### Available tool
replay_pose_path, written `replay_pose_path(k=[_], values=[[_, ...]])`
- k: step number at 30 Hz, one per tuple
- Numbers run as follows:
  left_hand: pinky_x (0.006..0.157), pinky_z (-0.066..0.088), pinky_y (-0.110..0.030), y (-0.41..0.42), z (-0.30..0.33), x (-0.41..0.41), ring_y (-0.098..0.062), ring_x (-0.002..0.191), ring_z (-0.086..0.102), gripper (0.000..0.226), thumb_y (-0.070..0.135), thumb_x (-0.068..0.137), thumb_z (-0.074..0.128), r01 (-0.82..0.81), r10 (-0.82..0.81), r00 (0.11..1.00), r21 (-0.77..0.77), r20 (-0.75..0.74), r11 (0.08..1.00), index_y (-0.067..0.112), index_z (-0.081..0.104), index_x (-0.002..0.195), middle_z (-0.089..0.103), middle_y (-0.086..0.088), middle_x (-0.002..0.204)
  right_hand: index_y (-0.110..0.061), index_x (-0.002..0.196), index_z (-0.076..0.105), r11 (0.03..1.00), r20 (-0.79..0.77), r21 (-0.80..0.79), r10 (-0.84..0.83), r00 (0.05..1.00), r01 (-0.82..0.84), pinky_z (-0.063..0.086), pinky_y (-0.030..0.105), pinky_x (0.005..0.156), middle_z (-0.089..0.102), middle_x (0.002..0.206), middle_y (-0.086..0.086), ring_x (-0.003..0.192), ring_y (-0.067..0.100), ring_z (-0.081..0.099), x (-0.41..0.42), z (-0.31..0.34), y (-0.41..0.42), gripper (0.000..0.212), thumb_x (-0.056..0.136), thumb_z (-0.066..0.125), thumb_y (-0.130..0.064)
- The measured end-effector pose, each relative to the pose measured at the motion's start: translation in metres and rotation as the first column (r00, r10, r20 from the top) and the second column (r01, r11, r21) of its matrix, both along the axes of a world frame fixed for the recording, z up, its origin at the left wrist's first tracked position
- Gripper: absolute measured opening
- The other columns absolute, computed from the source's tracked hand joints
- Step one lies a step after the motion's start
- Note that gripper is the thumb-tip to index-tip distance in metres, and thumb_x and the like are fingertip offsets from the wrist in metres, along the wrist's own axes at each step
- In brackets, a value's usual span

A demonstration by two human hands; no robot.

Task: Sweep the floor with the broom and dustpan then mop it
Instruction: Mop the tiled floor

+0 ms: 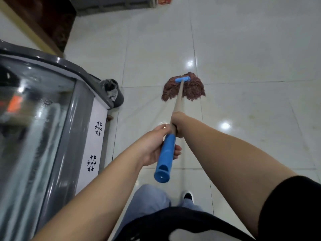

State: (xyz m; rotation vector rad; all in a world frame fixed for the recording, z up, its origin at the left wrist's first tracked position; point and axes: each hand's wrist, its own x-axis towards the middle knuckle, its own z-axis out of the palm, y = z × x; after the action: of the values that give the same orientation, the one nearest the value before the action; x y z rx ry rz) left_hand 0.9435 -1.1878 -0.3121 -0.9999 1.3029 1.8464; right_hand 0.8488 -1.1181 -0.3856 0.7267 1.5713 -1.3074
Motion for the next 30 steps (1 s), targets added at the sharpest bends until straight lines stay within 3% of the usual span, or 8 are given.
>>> replay_pose_path(k=[5, 9, 13, 15, 18, 25, 28, 30], values=[[0.039, 0.044, -0.016, -0.060, 0.005, -0.101, -0.011, 0.034, 0.049, 0.028, 0.028, 0.097, 0.048, -0.158, 0.160, 0.980, 0.028, -0.122, 0.987, 0.026, 0.058, 0.123, 0.056, -0.007, 0.046, -0.006, 0.074, 0.045, 0.988, 0.016, -0.039, -0.151, 0.988, 0.152, 0.039, 0.015, 0.024, 0.049, 0.065, 0.005, 0.055, 0.016, 0.050, -0.098, 0.022, -0.054, 0.032, 0.100, 0.037, -0.023], [0.040, 0.042, -0.014, -0.113, 0.027, -0.185, -0.011, 0.035, 0.048, 0.019, 0.019, 0.097, 0.047, -0.167, 0.188, 0.967, 0.135, -0.170, 0.977, 0.024, 0.058, 0.112, 0.054, -0.008, 0.057, -0.009, 0.103, 0.054, 0.958, 0.001, -0.070, -0.279, 0.960, 0.279, 0.043, 0.016, 0.032, 0.059, 0.085, 0.006, 0.092, 0.019, 0.068, -0.171, 0.052, -0.099, 0.019, 0.097, 0.045, -0.025], [0.037, 0.040, -0.012, -0.145, 0.048, -0.261, -0.010, 0.032, 0.048, 0.013, 0.015, 0.095, 0.048, -0.127, 0.167, 0.965, 0.199, -0.203, 0.972, 0.014, 0.060, 0.097, 0.052, -0.008, 0.048, -0.009, 0.104, 0.051, 0.935, -0.189, -0.094, -0.353, 0.916, 0.341, 0.049, 0.017, 0.040, 0.062, 0.094, 0.008, 0.060, 0.023, 0.065, -0.233, 0.063, -0.131, 0.045, 0.097, 0.032, -0.049], [0.035, 0.039, -0.011, -0.162, 0.063, -0.308, -0.010, 0.031, 0.049, 0.018, 0.013, 0.095, 0.044, -0.168, 0.240, 0.943, 0.293, -0.231, 0.941, 0.009, 0.061, 0.091, 0.051, -0.008, 0.044, -0.011, 0.120, 0.052, 0.960, -0.365, -0.060, -0.278, 0.889, 0.275, 0.058, 0.034, 0.071, 0.057, 0.116, 0.009, 0.094, 0.031, 0.065, -0.270, 0.066, -0.146, 0.077, 0.082, 0.021, -0.071], [0.034, 0.042, -0.012, -0.183, 0.097, -0.388, -0.009, 0.032, 0.050, 0.026, 0.015, 0.098, 0.037, -0.181, 0.312, 0.900, 0.389, -0.305, 0.903, 0.004, 0.058, 0.088, 0.053, -0.009, 0.044, -0.021, 0.136, 0.049, 0.977, -0.602, -0.027, -0.186, 0.776, 0.213, 0.040, 0.046, 0.103, 0.052, 0.135, 0.011, 0.127, 0.032, 0.047, -0.335, 0.063, -0.159, 0.103, 0.061, 0.016, -0.081], [0.044, 0.056, -0.025, -0.208, 0.162, -0.566, -0.021, 0.045, 0.065, 0.033, 0.036, 0.099, 0.040, -0.133, 0.348, 0.790, 0.413, -0.505, 0.901, 0.007, 0.052, 0.089, 0.065, -0.020, 0.061, -0.016, 0.146, 0.033, 0.981, -0.840, -0.187, -0.183, 0.511, 0.044, 0.024, 0.042, 0.117, 0.036, 0.150, 0.004, 0.140, 0.021, 0.032, -0.492, 0.114, -0.187, 0.067, 0.094, 0.031, -0.058], [0.061, 0.057, -0.028, -0.213, 0.171, -0.631, -0.022, 0.062, 0.068, 0.047, 0.055, 0.096, 0.029, -0.149, 0.323, 0.700, 0.311, -0.637, 0.939, 0.015, 0.052, 0.090, 0.070, -0.017, 0.072, -0.028, 0.141, 0.041, 0.980, -0.888, -0.187, -0.137, 0.439, -0.073, 0.022, 0.024, 0.118, 0.037, 0.148, -0.013, 0.135, -0.004, 0.034, -0.563, 0.124, -0.193, 0.064, 0.092, 0.021, -0.065], [0.072, 0.053, -0.031, -0.215, 0.174, -0.671, -0.022, 0.079, 0.066, 0.053, 0.066, 0.090, 0.020, -0.158, 0.296, 0.652, 0.257, -0.698, 0.953, 0.023, 0.050, 0.094, 0.071, -0.013, 0.083, -0.023, 0.140, 0.039, 0.948, -0.861, -0.255, -0.131, 0.491, -0.193, 0.026, -0.007, 0.096, 0.036, 0.135, -0.021, 0.120, -0.017, 0.035, -0.604, 0.139, -0.192, 0.046, 0.104, 0.014, -0.037]])
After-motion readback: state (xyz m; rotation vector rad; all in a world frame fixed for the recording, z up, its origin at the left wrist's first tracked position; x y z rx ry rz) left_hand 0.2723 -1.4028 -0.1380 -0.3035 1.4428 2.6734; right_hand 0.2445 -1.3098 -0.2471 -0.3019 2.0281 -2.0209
